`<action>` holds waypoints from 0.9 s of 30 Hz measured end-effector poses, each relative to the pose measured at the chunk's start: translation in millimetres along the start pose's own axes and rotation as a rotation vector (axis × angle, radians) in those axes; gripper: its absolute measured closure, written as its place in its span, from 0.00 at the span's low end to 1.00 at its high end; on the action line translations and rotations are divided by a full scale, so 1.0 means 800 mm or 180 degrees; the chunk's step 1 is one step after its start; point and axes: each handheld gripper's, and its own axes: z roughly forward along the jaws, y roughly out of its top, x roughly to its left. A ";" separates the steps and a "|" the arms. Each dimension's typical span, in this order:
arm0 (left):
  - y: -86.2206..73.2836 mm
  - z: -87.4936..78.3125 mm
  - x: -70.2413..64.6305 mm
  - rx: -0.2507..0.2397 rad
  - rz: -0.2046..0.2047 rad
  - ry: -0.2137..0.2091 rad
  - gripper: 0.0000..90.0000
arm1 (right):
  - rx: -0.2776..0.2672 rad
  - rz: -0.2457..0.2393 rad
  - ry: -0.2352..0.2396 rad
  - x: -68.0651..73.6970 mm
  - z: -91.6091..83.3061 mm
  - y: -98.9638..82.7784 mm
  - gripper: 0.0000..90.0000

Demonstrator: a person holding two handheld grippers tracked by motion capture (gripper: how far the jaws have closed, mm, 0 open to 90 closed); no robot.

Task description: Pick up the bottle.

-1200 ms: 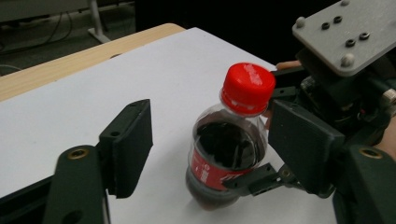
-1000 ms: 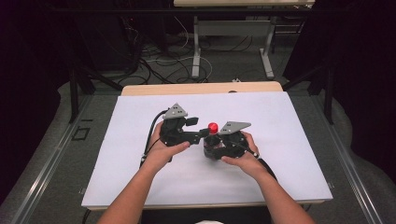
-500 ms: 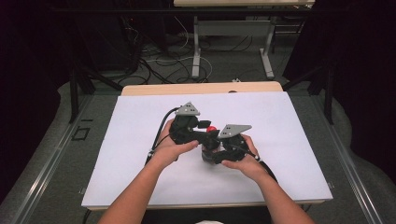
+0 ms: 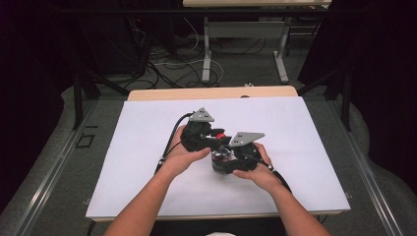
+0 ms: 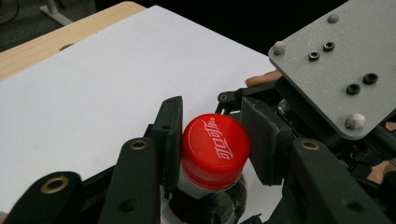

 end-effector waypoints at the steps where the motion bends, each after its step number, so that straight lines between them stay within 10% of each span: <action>1: 0.000 0.000 -0.001 -0.0008 -0.0012 0.0007 0.67 | -0.0001 -0.0004 -0.0008 0.000 0.000 0.000 0.33; 12: -0.001 -0.001 -0.005 -0.0021 -0.0151 0.0249 0.67 | 0.0001 0.0074 -0.0134 0.005 0.002 0.001 0.33; 22: -0.001 0.004 -0.025 -0.0090 -0.0533 0.0792 0.68 | 0.0032 0.0201 -0.0317 0.013 0.004 0.003 0.33; 27: 0.000 0.004 -0.024 -0.0124 -0.0541 0.0692 0.66 | -0.0006 0.0229 -0.0239 0.009 0.003 0.003 0.33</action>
